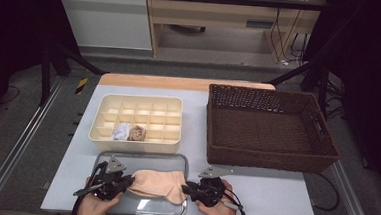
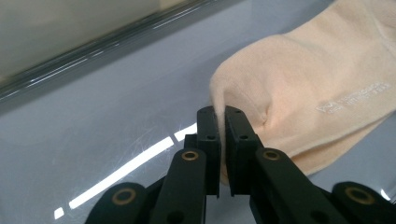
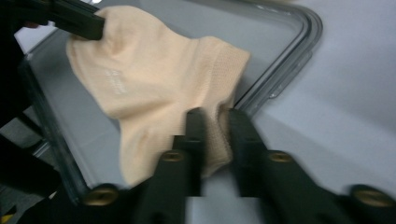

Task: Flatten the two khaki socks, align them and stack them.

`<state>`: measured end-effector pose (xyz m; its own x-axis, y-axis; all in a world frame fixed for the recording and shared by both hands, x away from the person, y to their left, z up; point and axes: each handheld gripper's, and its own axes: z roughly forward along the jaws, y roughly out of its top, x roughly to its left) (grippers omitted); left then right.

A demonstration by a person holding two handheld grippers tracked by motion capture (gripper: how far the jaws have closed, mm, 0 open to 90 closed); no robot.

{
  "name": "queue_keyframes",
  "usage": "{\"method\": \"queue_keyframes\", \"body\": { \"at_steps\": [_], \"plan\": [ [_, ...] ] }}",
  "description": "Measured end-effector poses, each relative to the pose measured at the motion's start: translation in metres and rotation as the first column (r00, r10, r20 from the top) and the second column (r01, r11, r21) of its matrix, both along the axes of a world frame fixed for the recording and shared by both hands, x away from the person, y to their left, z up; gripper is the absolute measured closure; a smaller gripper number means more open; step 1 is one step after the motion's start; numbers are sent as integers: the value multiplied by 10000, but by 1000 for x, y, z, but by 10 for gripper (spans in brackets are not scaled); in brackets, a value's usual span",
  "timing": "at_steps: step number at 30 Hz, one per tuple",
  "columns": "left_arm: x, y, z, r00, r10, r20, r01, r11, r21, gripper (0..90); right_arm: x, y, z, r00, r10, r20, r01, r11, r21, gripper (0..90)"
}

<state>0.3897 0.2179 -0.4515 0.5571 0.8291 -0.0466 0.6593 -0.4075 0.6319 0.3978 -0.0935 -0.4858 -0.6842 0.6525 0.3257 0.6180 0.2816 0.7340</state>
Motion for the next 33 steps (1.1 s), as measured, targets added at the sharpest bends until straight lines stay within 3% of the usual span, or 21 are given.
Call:
{"method": "queue_keyframes", "body": {
  "at_steps": [6,7,11,13,15,17,21,24,25,26,27,29,33],
  "plan": [
    [1,-3,2,9992,-23,406,33,9997,-232,853,4,-8,10,9999,39,95,-36,9995,-305,815],
    [2,-9,1,9988,-109,472,131,9988,-468,852,7,-17,18,9995,-171,279,177,9996,-221,815],
    [2,-21,-2,9980,-382,508,407,9980,-482,850,11,-30,25,9968,-578,560,603,9972,-437,813],
    [-2,-32,-6,9957,-727,572,727,9974,13,850,15,-35,20,9952,-774,595,830,9916,-987,813],
    [-3,-33,-7,9955,-739,590,733,9972,115,850,16,-34,17,9954,-756,596,826,9886,-1256,813],
    [-3,-33,-7,9955,-725,609,720,9973,106,845,18,-28,11,9959,-669,613,765,9827,-1686,806],
    [-4,-31,-7,9963,-607,607,607,9982,24,825,19,-26,8,9948,-754,690,872,9784,-1873,729],
    [-5,-30,-6,9963,-591,628,592,9982,4,803,19,-28,9,9935,-844,763,970,9790,-1792,701],
    [-6,-28,-4,9965,-483,678,499,9985,-216,740,19,-32,12,9912,-948,920,1078,9829,-1491,671],
    [-6,-28,-4,9965,-483,678,499,9985,-216,712,19,-32,12,9912,-948,920,1078,9829,-1491,671],
    [-5,-24,-1,9962,-404,772,447,9975,-552,692,17,-37,16,9908,-1033,880,1128,9874,-1110,656],
    [-5,-22,1,9960,-378,815,443,9958,-796,647,16,-41,18,9887,-1097,1024,1192,9886,-918,649],
    [4,-18,13,9901,-494,1314,653,9907,-1198,600,15,-44,17,9872,-1231,1019,1323,9871,-896,641]
  ]
}}
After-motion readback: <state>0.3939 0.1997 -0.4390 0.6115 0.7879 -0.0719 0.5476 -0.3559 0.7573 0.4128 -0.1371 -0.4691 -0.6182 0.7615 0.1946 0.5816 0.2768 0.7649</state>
